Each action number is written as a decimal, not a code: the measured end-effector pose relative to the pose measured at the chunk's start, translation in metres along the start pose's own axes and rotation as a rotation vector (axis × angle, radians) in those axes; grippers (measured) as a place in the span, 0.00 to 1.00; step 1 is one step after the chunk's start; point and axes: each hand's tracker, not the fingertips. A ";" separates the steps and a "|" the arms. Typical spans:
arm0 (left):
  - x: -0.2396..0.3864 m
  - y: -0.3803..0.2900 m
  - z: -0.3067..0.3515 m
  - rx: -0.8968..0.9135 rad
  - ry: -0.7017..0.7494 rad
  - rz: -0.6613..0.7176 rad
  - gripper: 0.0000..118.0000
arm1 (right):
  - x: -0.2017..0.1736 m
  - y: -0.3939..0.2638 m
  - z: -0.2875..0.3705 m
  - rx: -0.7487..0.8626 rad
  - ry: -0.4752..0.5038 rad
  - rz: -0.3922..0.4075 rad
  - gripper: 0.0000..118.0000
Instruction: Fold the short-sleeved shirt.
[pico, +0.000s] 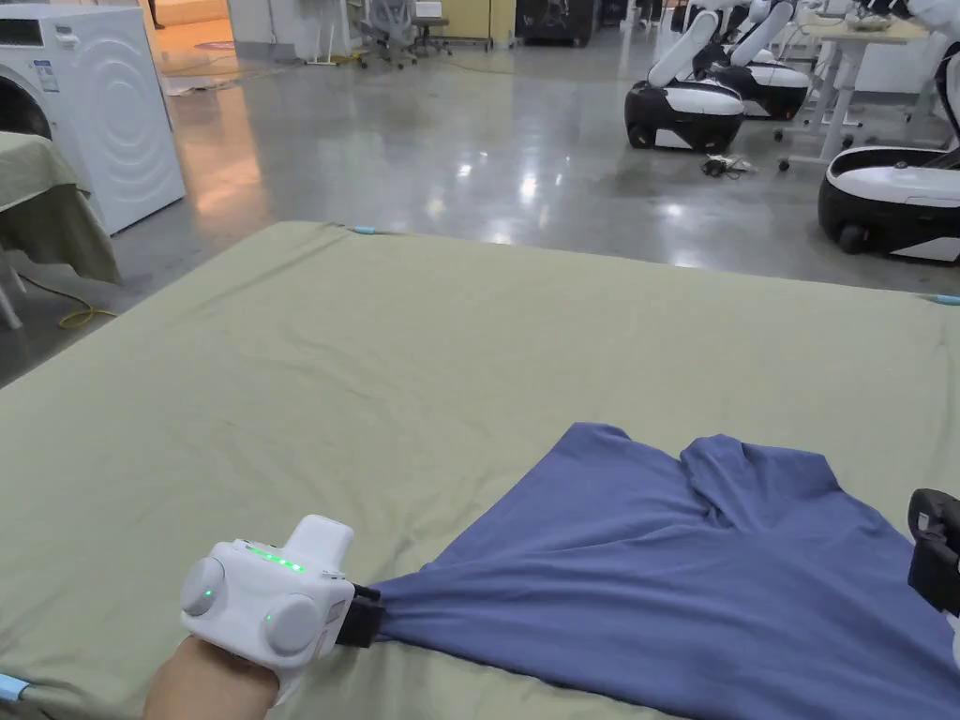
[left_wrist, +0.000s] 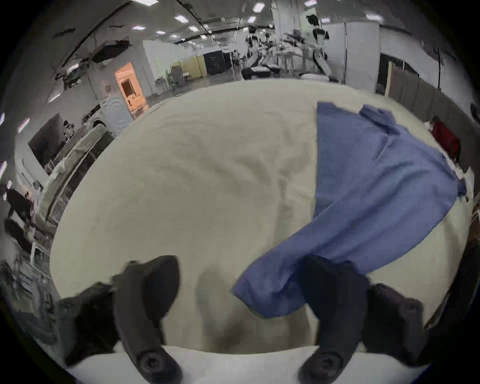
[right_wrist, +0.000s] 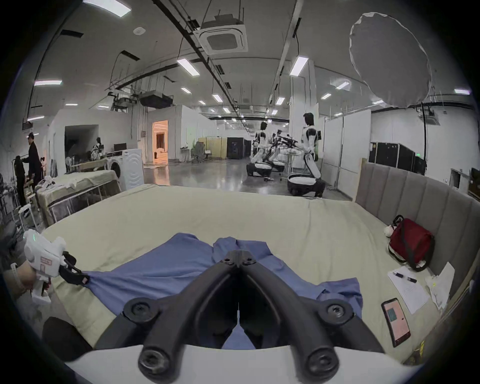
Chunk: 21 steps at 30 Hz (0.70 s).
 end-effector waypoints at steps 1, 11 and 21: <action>0.005 -0.001 0.004 0.001 -0.030 -0.011 0.71 | 0.000 0.000 0.000 -0.002 0.000 0.002 0.03; 0.026 -0.001 0.032 0.089 -0.031 -0.087 0.03 | 0.004 -0.002 0.002 -0.009 0.005 -0.028 0.03; 0.011 0.003 0.088 0.233 -0.122 0.045 0.03 | 0.025 -0.011 -0.045 -0.150 0.041 -0.047 0.03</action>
